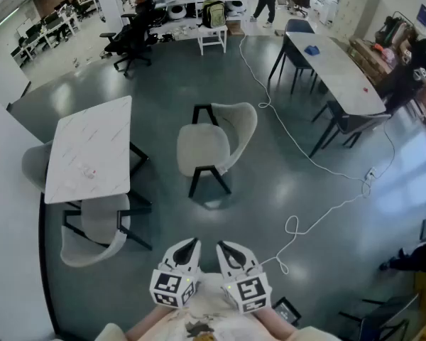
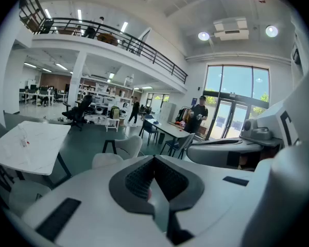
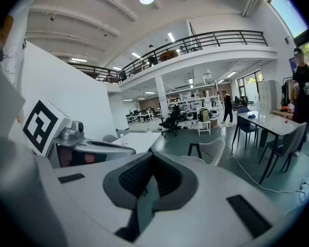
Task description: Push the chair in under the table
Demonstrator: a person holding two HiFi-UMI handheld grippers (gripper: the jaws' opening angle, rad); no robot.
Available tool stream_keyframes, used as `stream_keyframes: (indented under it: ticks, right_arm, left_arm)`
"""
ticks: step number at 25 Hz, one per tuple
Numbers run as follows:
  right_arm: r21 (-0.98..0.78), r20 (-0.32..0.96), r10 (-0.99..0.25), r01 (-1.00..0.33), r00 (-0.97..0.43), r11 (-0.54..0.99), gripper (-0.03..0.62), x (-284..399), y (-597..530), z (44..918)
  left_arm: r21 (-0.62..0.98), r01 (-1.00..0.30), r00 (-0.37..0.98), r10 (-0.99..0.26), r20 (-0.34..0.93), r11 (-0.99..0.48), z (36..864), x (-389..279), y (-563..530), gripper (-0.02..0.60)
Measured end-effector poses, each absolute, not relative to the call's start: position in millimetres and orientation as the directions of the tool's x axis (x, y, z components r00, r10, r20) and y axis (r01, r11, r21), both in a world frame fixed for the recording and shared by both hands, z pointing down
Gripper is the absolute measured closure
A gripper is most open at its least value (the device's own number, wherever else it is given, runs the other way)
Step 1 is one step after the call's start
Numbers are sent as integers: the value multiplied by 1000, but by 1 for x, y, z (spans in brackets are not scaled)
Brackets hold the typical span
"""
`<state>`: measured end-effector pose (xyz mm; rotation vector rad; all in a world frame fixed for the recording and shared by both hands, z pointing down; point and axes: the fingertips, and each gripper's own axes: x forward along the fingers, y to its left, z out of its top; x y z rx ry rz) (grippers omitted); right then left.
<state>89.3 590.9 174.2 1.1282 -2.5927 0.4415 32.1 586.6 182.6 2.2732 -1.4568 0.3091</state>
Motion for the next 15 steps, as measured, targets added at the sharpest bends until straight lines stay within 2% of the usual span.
stream_keyframes:
  ticks: [12, 15]
  right_arm:
    - [-172, 375, -645, -734, -666, 657, 586, 118, 572, 181]
    - [-231, 357, -643, -731, -677, 642, 585, 127, 569, 182]
  left_arm:
    - [222, -902, 432, -798, 421, -371, 189, 65, 568, 572]
    - [216, -903, 429, -799, 421, -371, 190, 78, 564, 572]
